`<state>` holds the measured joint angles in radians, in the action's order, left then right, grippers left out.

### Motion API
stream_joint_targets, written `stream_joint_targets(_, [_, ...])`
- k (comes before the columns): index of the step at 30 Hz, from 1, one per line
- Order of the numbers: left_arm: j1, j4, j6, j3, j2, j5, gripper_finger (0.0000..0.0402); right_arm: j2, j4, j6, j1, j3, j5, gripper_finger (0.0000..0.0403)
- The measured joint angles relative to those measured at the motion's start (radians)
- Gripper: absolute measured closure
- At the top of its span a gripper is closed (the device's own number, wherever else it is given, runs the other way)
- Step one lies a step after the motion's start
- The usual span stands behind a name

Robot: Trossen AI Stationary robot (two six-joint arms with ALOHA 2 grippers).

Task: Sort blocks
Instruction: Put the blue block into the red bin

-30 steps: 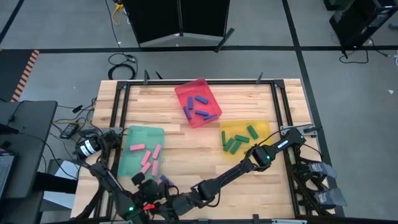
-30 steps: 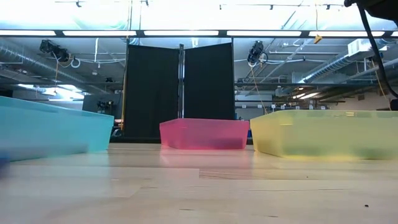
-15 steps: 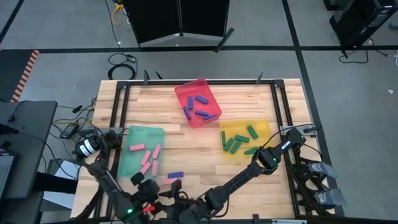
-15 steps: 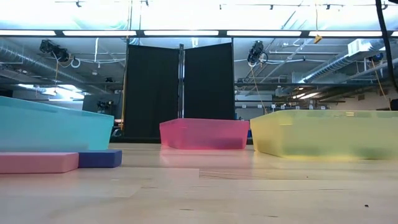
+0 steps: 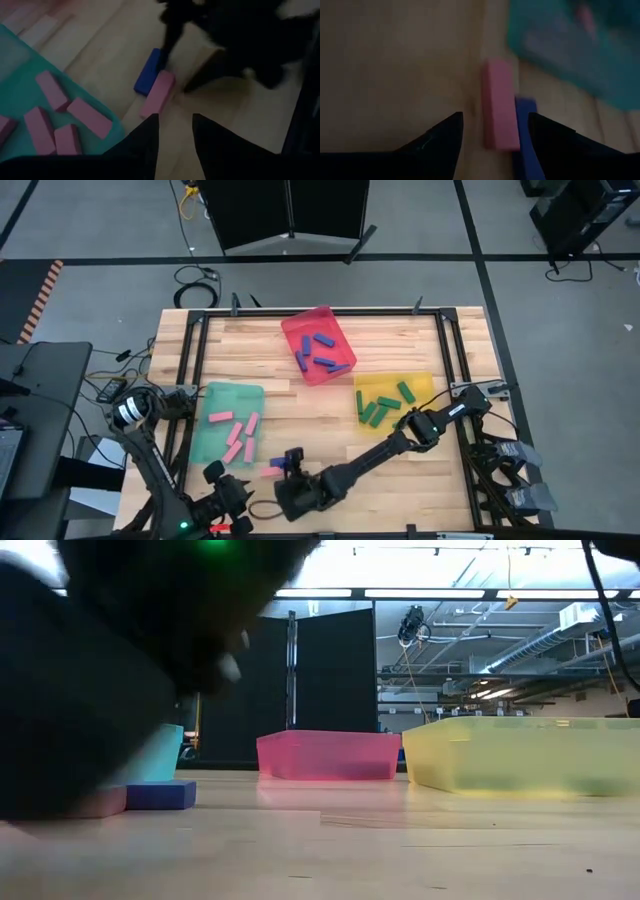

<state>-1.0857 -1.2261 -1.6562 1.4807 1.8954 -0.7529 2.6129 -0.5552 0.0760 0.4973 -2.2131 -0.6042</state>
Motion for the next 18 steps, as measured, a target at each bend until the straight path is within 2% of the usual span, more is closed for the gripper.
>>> stream_joint_targets(6, [-0.002,-0.001,-0.001,0.000,0.000,-0.016,0.0276,-0.024,-0.008,-0.035,-0.021,0.010,0.038,0.0169])
stream_joint_targets(11, [-0.002,0.000,0.000,0.000,0.000,-0.018,0.0276,-0.074,-0.089,-0.051,-0.038,0.022,0.057,0.0167])
stream_joint_targets(14, [-0.002,0.001,-0.001,0.000,0.000,-0.033,0.0275,-0.136,-0.050,-0.056,-0.047,0.105,0.079,0.0167])
stream_joint_targets(18, [-0.002,0.002,-0.004,0.000,0.001,-0.040,0.0275,-0.293,0.149,-0.040,-0.053,0.368,0.086,0.0168])
